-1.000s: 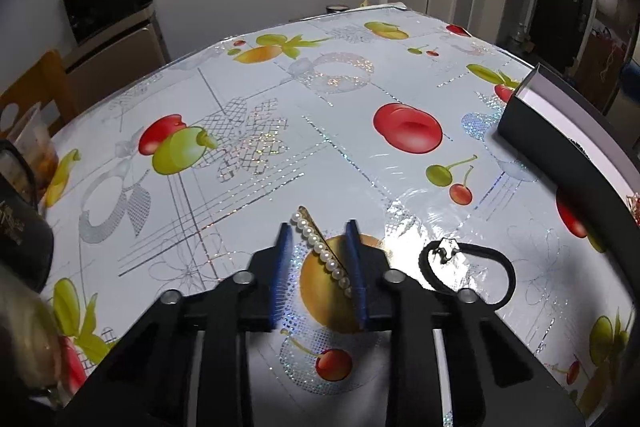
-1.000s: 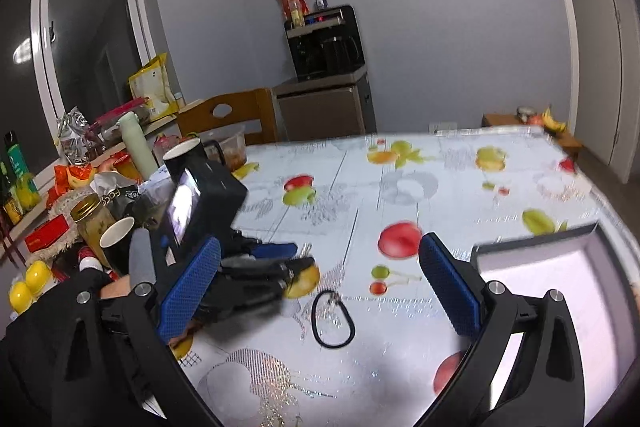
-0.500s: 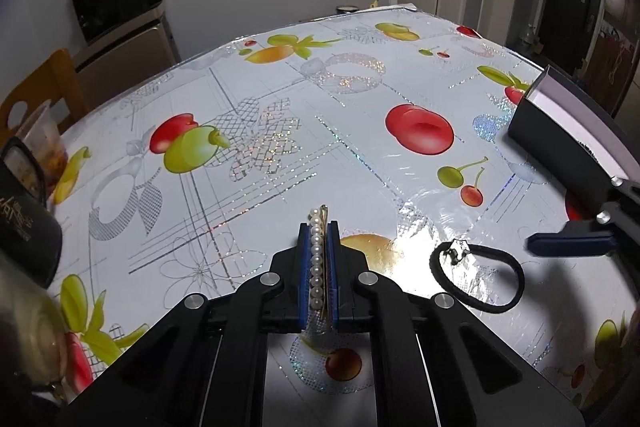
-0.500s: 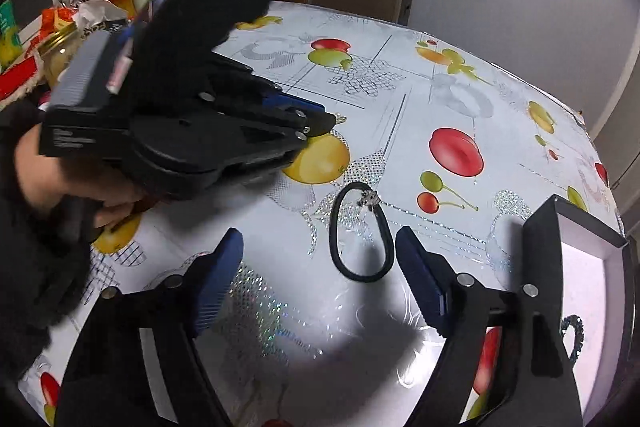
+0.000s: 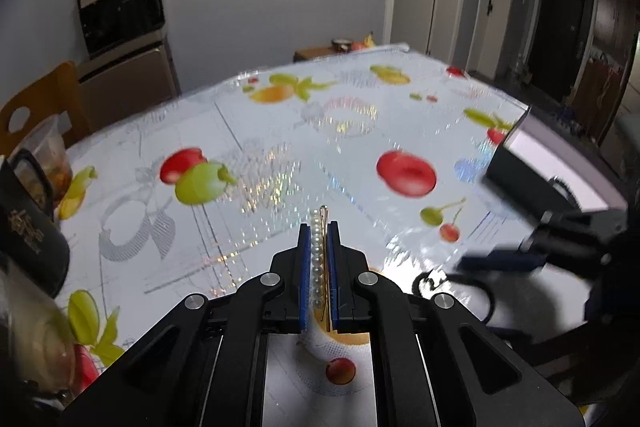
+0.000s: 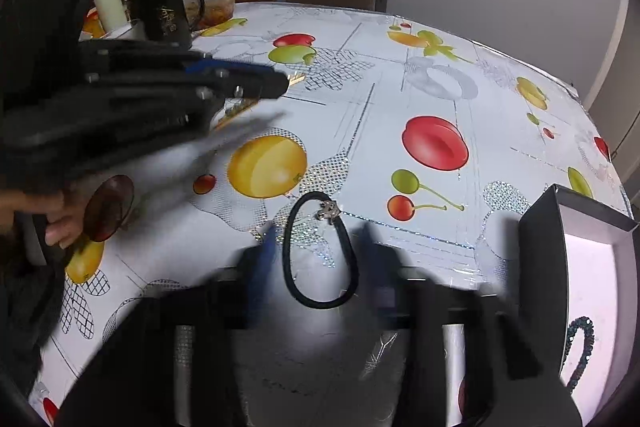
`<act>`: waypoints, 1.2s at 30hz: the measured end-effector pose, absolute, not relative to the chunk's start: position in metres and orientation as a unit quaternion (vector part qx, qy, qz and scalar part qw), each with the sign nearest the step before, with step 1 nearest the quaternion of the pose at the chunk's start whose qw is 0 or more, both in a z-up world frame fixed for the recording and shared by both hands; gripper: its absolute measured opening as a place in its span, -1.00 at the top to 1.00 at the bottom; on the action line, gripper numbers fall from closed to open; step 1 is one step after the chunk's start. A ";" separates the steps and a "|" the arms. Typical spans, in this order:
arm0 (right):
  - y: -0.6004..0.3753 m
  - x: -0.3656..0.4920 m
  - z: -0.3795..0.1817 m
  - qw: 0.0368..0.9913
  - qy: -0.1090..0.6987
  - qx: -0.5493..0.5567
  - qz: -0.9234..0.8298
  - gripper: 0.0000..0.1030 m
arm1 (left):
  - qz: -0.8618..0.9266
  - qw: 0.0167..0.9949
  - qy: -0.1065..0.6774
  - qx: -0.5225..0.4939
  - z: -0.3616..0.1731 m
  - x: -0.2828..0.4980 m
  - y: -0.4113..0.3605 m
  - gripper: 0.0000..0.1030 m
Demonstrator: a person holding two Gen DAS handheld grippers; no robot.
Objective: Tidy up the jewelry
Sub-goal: 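Grasp the pearl bar hair pin with the left tool while the right grasps another black hair tie, then carry the pearl pin and hair tie over the box and open both tools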
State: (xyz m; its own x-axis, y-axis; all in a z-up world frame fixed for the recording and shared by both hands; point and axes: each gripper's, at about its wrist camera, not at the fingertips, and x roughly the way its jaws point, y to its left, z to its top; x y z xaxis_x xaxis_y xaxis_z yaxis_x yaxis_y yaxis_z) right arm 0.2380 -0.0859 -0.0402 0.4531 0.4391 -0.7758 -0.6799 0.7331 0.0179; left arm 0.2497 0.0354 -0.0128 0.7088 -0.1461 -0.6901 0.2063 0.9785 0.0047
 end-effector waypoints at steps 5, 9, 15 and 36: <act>-0.084 0.231 -0.041 0.833 0.403 -0.150 0.349 0.89 | -0.096 0.931 0.351 0.026 0.000 0.246 0.042 0.85; -0.087 0.219 -0.028 0.830 0.387 -0.140 0.375 0.96 | -0.095 0.936 0.339 0.014 0.009 0.243 0.047 0.85; -0.104 0.212 0.002 0.850 0.345 -0.104 0.384 0.96 | -0.108 0.941 0.319 0.017 0.026 0.235 0.043 0.85; -0.107 0.206 0.006 0.852 0.334 -0.113 0.387 0.96 | -0.117 0.948 0.296 0.029 0.042 0.227 0.027 0.85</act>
